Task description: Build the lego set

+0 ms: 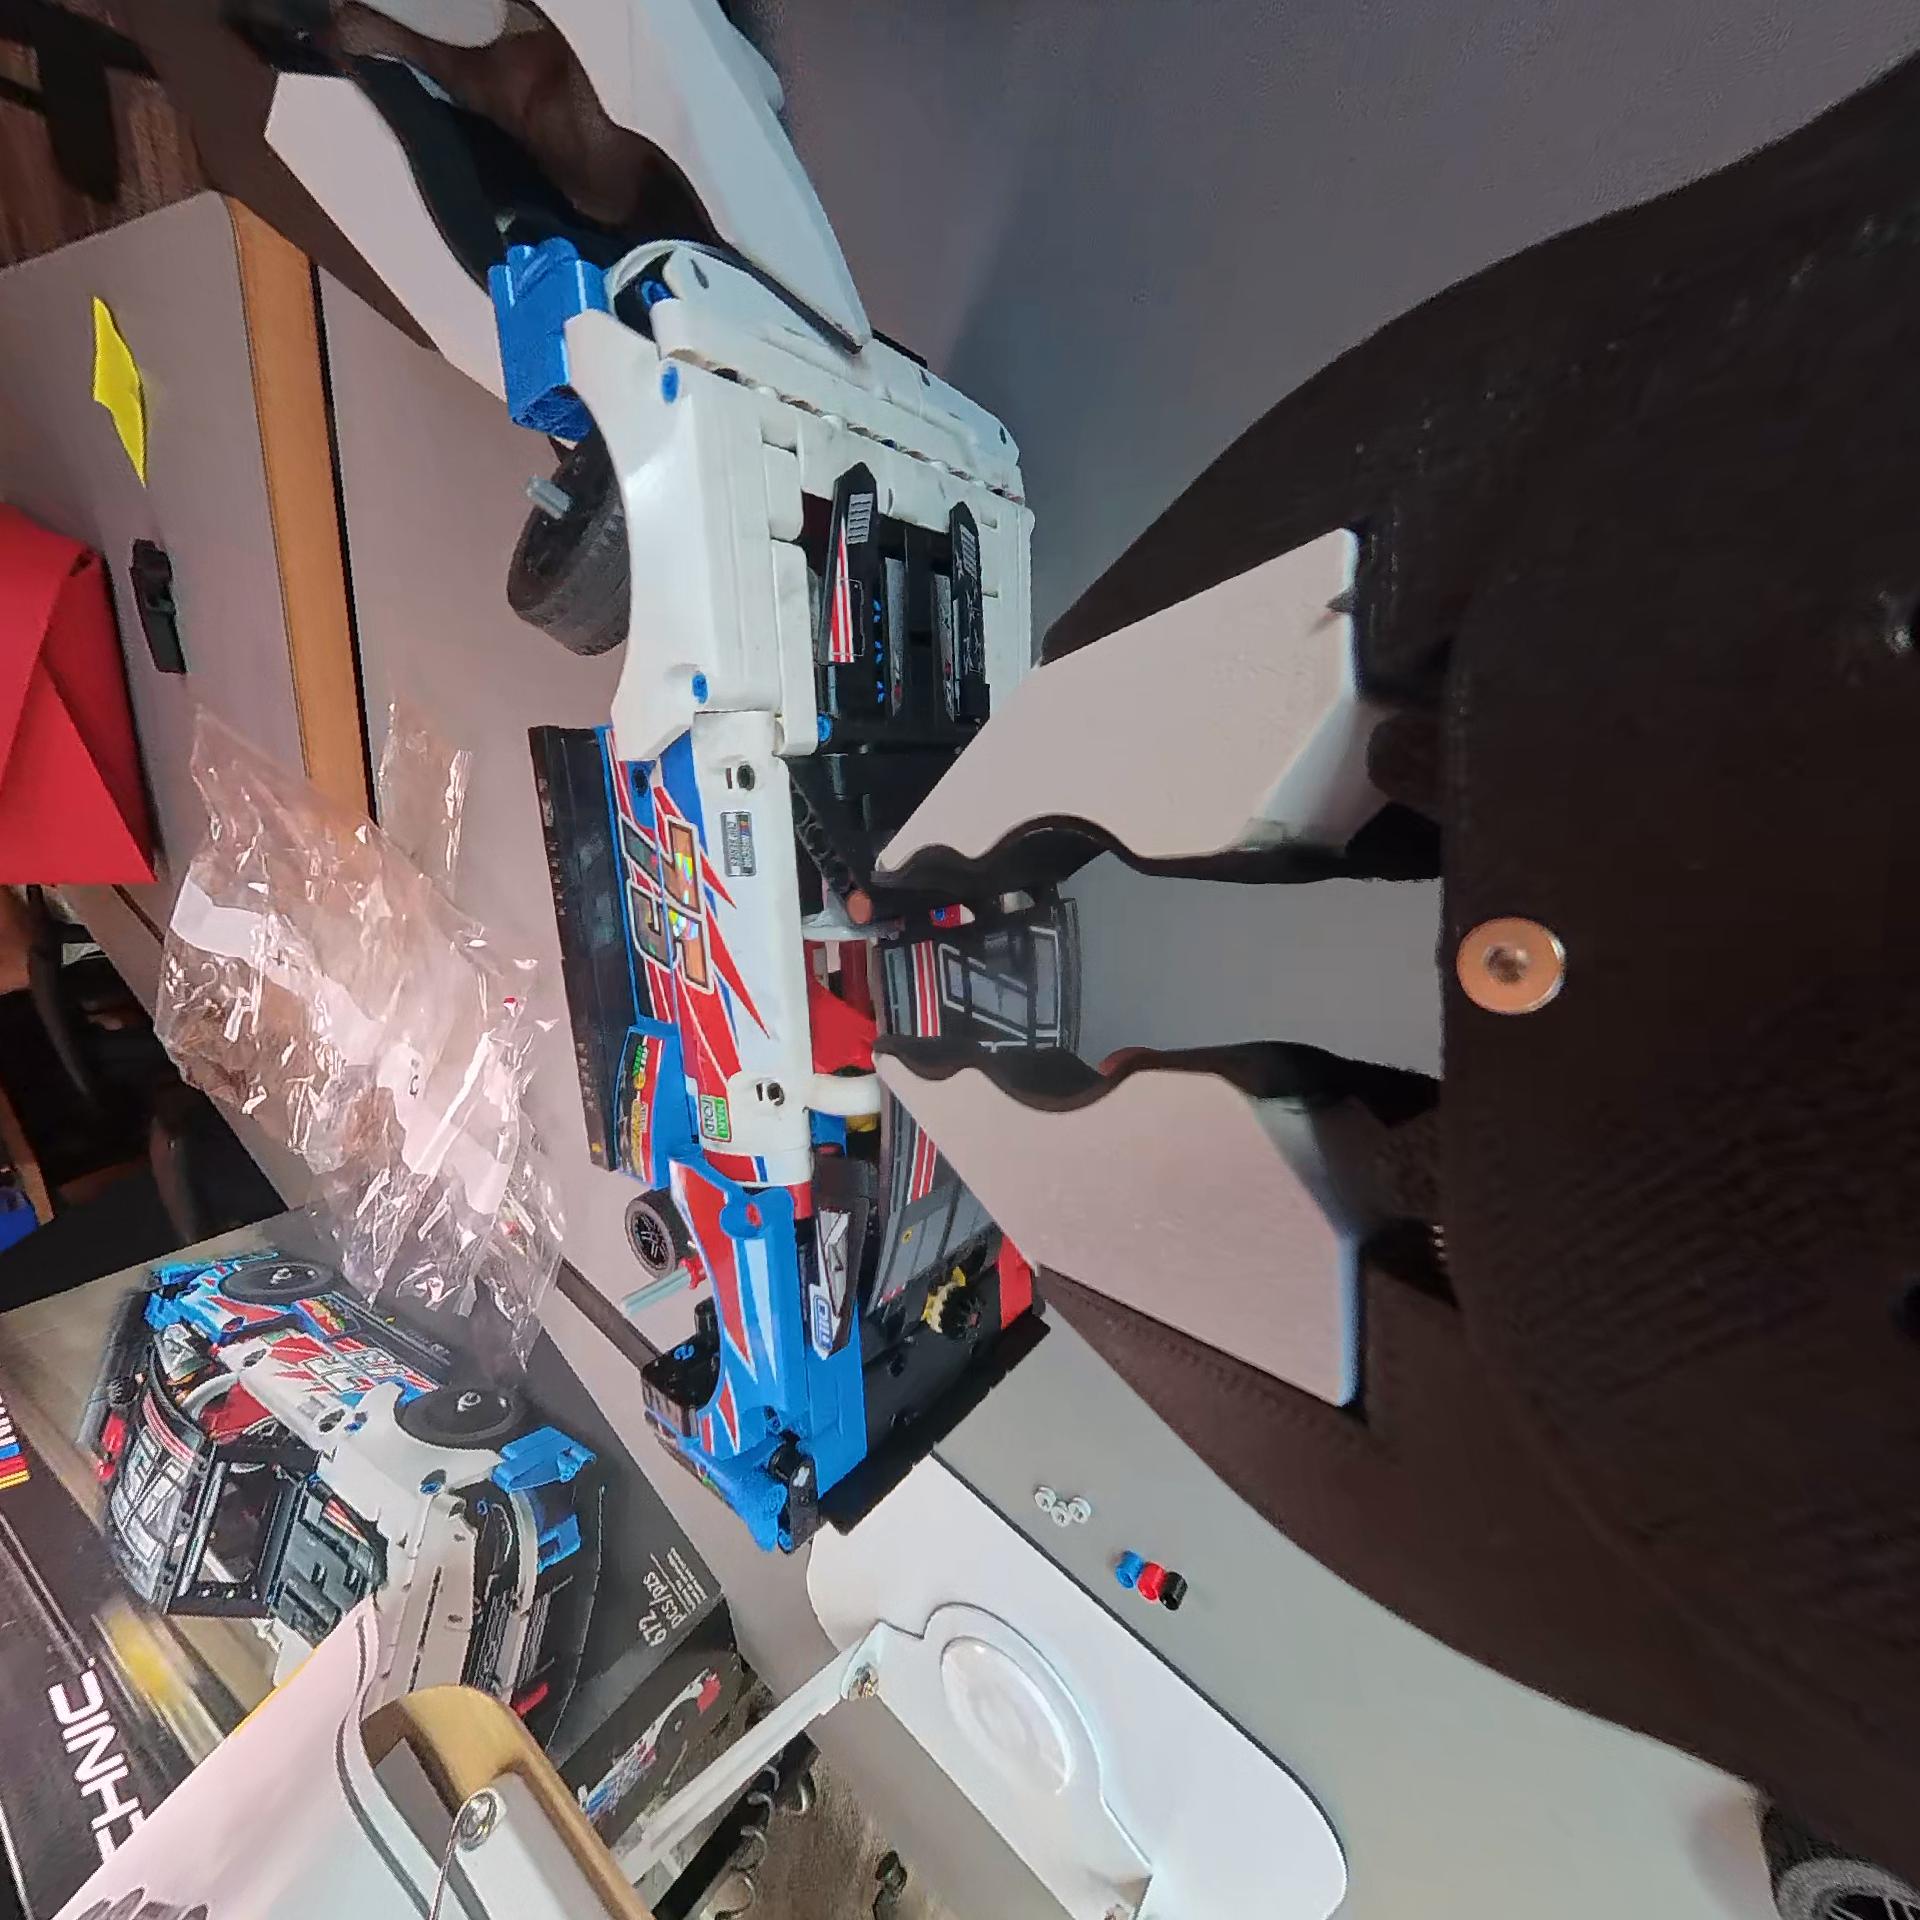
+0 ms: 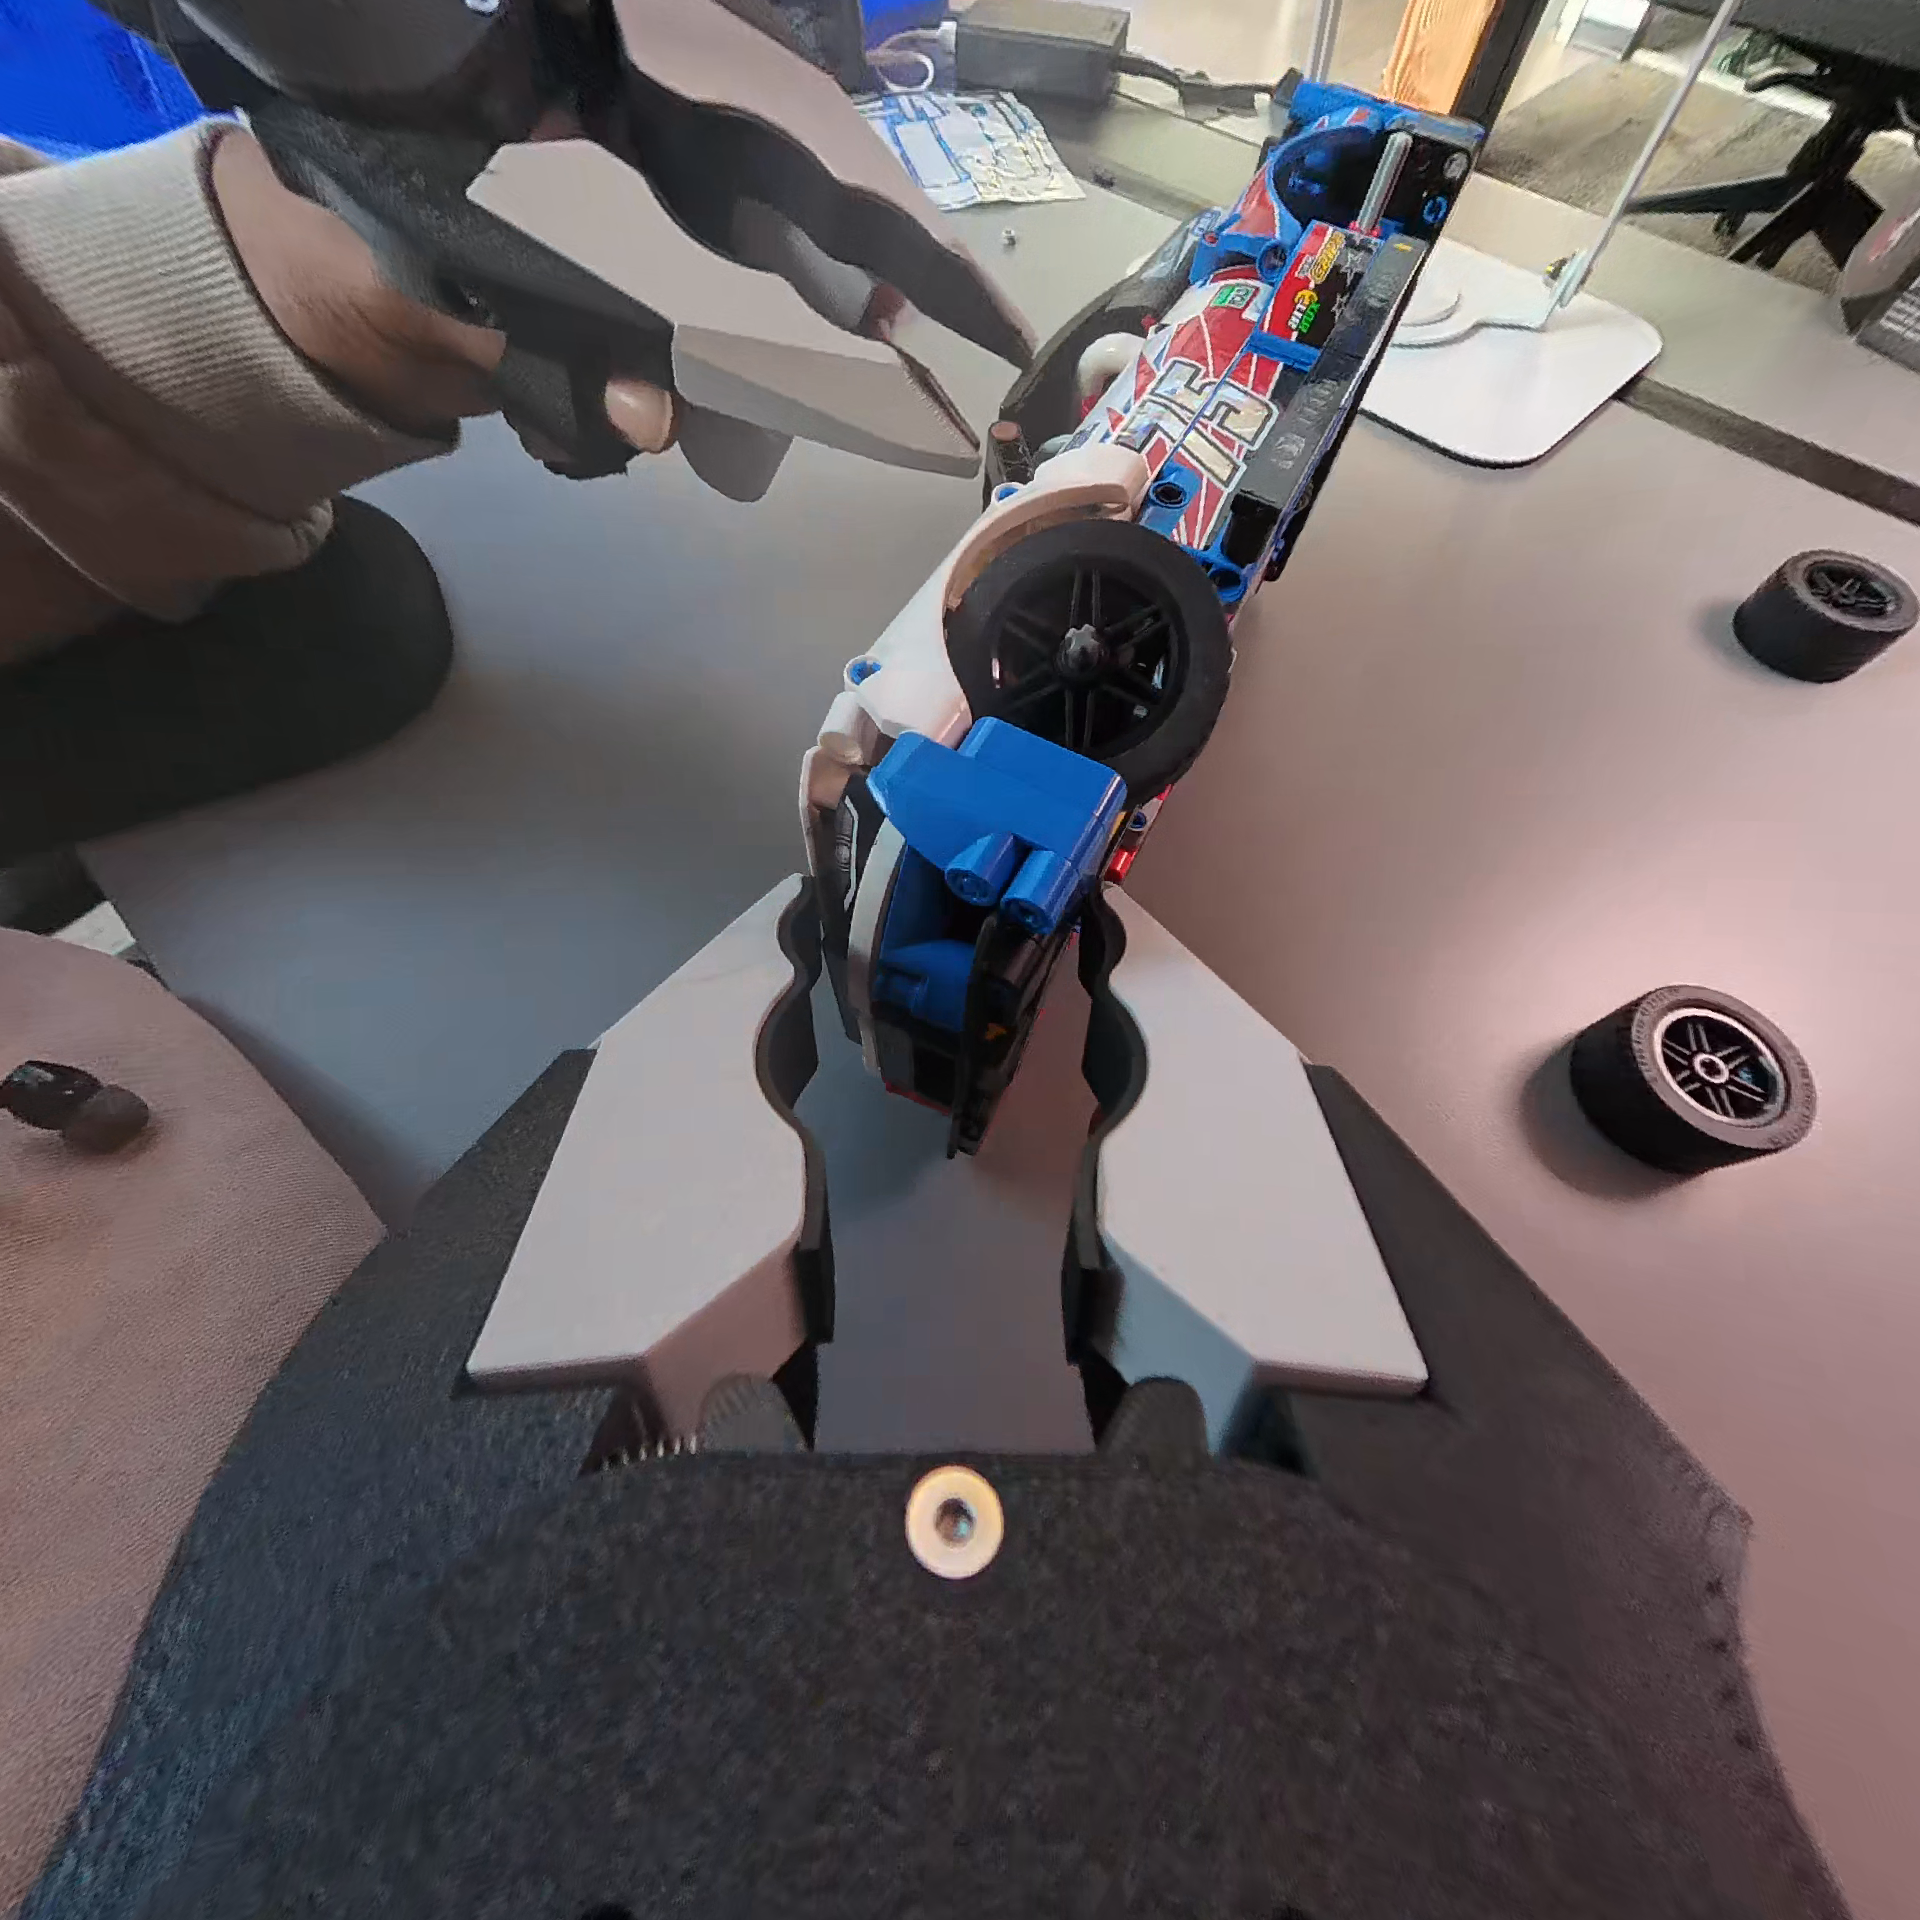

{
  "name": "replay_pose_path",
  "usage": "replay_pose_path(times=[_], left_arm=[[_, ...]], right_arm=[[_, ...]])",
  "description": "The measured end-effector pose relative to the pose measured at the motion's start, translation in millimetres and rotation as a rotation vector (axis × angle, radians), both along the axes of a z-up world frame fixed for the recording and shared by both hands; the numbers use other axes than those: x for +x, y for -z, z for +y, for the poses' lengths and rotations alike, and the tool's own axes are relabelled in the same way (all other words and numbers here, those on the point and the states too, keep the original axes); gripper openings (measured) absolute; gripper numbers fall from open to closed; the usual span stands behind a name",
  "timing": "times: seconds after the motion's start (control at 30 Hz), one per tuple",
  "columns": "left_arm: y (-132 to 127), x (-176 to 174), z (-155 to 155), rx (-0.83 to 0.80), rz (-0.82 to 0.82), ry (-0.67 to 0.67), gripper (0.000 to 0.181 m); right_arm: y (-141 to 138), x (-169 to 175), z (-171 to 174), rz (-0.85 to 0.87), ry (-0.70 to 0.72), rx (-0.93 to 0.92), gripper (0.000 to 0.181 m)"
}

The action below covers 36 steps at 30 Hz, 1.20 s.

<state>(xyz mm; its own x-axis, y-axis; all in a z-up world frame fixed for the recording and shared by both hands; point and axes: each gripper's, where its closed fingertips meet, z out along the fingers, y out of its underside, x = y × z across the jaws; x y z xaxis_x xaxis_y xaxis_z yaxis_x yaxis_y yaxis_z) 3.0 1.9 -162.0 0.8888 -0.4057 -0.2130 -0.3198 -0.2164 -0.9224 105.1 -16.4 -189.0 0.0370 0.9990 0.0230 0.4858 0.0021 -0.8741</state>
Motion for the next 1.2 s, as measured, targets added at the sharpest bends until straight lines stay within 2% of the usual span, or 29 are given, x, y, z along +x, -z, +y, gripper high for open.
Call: replay_pose_path(times=[0.03, 0.1, 0.2, 0.33, 0.53, 0.6, 0.7, 0.8, 0.9, 1.0, 1.1, 1.2], left_arm=[[0, -2, -1, -0.008, -0.017, -0.002, 0.026], [4, -5, -3, -0.056, -0.047, 0.002, 0.039], [8, -6, -6, -0.088, -0.06, 0.012, 0.045], [11, 1, -9, -0.096, -0.065, 0.044, 0.045], [12, 5, -9, -0.103, -0.109, 0.067, 0.043], [12, 4, -10, -0.1, -0.096, 0.065, 0.043], [12, 4, -10, -0.103, -0.096, 0.069, 0.042], [13, 4, -11, -0.115, -0.104, 0.079, 0.043], [12, 3, -13, -0.113, -0.105, 0.087, 0.044], [2, -3, -16, -0.089, -0.155, 0.095, 0.045], [-8, -22, -18, -0.07, -0.263, 0.075, 0.047], [-4, -52, -13, -0.044, -0.355, 0.001, 0.043]], right_arm=[[0, -1, -3, -0.006, 0.0, 0.019, 0.047], [0, -3, -8, -0.02, -0.006, 0.062, 0.047], [-1, -4, -11, -0.027, -0.011, 0.097, 0.047], [-11, -2, -16, 0.003, -0.056, 0.054, 0.046], [-34, 13, -16, 0.018, -0.218, -0.11, 0.054], [-43, 20, 3, 0.012, -0.238, -0.086, 0.054], [-40, 29, 57, -0.073, -0.214, 0.042, 0.044], [-3, 38, 125, -0.313, -0.189, 0.215, 0.043], [32, 43, 161, -0.48, -0.264, 0.255, 0.048], [48, 37, 181, -0.52, -0.34, 0.248, 0.055], [55, 32, 188, -0.564, -0.44, 0.236, 0.056], [56, 26, 182, -0.572, -0.554, 0.201, 0.052]])
